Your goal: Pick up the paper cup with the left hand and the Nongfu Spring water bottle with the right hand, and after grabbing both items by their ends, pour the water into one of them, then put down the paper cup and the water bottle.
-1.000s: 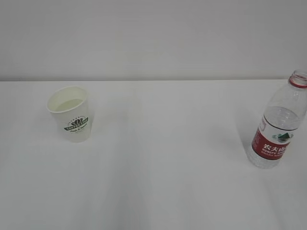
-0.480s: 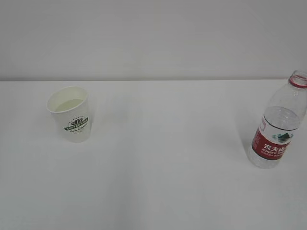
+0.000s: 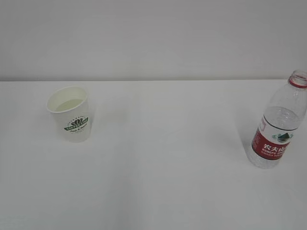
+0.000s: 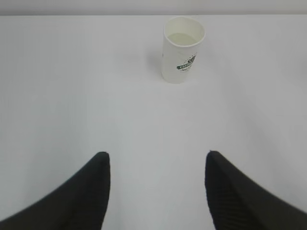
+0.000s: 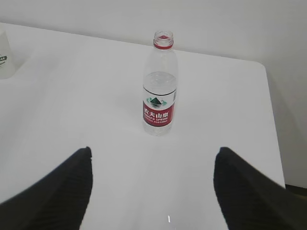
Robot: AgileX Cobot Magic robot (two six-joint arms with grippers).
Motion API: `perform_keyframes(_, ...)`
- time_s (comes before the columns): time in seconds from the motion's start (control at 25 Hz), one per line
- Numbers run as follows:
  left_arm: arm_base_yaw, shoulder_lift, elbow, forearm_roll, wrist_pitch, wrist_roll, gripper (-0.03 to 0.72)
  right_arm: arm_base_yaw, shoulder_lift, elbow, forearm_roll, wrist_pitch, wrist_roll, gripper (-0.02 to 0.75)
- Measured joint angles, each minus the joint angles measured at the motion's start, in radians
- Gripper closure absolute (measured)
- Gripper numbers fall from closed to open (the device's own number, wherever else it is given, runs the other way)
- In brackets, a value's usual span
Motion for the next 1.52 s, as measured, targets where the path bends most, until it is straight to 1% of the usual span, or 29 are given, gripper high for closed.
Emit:
perform_keyframes(0.28,0.000,-0.071,0.000,0.000,0.006,0.001,0.235,0.000,-0.071,0.024,-0.021,0.000,0.007,0.148)
perform_keyframes(0.6,0.000,-0.080,0.000,0.000,0.044,0.001,0.235,0.000,-0.075,0.081,-0.023,0.002,0.036,0.148)
perform_keyframes(1.16,0.000,-0.080,0.069,0.016,0.048,0.001,0.235,0.000,-0.075,0.229,-0.023,0.000,0.053,0.149)
perform_keyframes(1.52,0.000,-0.080,0.097,0.031,0.031,0.001,0.235,0.000,-0.075,0.260,-0.023,-0.063,0.062,0.149)
